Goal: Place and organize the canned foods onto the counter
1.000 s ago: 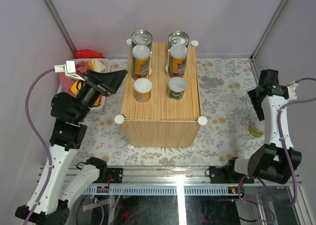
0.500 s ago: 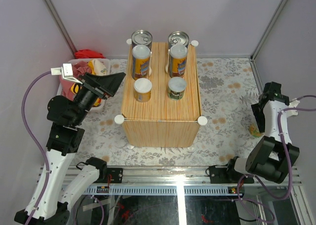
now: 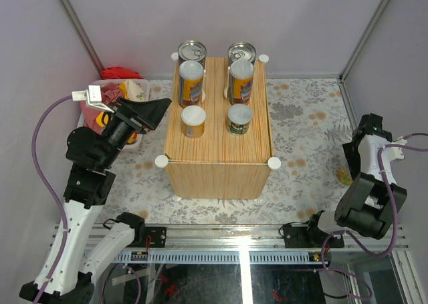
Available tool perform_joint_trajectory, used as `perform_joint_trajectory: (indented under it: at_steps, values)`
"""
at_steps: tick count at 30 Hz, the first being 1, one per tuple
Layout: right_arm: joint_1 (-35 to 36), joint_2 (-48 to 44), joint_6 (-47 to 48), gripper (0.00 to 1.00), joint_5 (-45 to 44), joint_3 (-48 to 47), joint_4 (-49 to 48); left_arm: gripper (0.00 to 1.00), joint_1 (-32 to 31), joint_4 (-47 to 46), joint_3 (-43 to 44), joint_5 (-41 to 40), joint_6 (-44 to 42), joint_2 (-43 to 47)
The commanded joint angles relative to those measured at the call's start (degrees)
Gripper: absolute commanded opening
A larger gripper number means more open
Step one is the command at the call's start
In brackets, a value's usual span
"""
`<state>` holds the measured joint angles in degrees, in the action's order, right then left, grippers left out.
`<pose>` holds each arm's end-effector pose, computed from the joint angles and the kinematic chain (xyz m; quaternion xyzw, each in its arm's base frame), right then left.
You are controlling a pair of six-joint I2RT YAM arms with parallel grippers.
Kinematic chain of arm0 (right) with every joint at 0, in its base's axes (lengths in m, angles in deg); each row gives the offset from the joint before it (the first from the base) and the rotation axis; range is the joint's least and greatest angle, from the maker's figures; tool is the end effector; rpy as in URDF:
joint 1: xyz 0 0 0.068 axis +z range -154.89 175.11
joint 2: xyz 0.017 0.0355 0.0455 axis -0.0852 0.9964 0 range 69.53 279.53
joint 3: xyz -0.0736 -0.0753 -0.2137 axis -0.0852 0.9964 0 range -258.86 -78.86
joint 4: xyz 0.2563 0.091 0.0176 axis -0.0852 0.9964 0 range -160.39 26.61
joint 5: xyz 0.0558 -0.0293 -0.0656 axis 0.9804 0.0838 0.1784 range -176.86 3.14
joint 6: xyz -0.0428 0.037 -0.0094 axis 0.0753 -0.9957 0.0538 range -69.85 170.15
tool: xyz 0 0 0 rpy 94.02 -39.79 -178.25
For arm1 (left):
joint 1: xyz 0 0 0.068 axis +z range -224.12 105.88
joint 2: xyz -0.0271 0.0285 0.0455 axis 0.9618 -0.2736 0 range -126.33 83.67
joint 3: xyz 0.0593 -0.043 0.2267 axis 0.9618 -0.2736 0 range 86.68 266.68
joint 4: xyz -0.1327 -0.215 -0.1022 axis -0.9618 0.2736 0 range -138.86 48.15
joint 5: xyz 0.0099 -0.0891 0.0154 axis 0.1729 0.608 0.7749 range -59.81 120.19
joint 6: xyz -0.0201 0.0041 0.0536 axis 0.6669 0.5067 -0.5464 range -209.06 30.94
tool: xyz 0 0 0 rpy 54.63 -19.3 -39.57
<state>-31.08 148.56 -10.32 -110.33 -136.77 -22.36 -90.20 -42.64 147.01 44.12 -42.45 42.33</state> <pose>0.2417 -0.1368 0.1969 0.6876 0.6752 -0.1389 0.2282 0.1729 -0.0600 0.4295 -0.0716 0.6225 -0.4681 0.6230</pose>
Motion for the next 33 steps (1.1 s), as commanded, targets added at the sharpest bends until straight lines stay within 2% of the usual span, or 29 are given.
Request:
perform_joint_trajectory:
  at_steps: [1,19,20,21,22,23,24,25,29,33]
  values:
    - [-0.48,1.08,-0.33,0.99,-3.51,-0.97,-2.1,0.95,-0.19,-1.27,0.85,-0.1,-1.08,-0.42]
    - [-2.23,6.7,1.19,0.99,-5.91,-2.85,-3.76,0.95,-0.12,-2.92,-1.43,-0.6,-2.18,-2.11]
    - [-2.2,6.8,1.53,0.96,-6.19,-2.82,-4.08,0.96,-0.12,-2.96,-1.51,-0.64,-2.26,-2.16]
    - [-2.23,6.96,1.94,0.88,-6.31,-2.69,-4.53,0.95,-0.1,-2.84,-1.55,-0.7,-2.42,-2.16]
    - [-2.24,7.0,2.46,0.69,-6.33,-2.47,-5.15,0.96,-0.1,-2.68,-1.62,-0.76,-2.6,-2.19]
    - [-2.24,6.93,3.17,0.38,-6.03,-2.16,-5.94,0.96,-0.1,-2.56,-1.56,-0.85,-2.93,-2.17]
    - [-2.2,6.77,4.19,0.14,-5.41,-1.88,-6.7,0.96,-0.1,-2.45,-1.54,-0.86,-3.07,-2.27]
    - [-2.19,6.63,5.08,0.05,-5.23,-1.77,-7.06,0.96,-0.1,-2.44,-1.5,-0.87,-3.1,-2.31]
    - [-0.82,4.4,10.34,0.0,-4.51,-0.96,-9.72,0.96,-0.09,-2.97,-1.44,-0.54,-2.81,-2.8]
    - [5.3,1.67,16.43,0.0,-8.47,-2.82,-11.07,0.96,-0.11,-3.66,-1.38,-0.06,-2.41,-3.13]
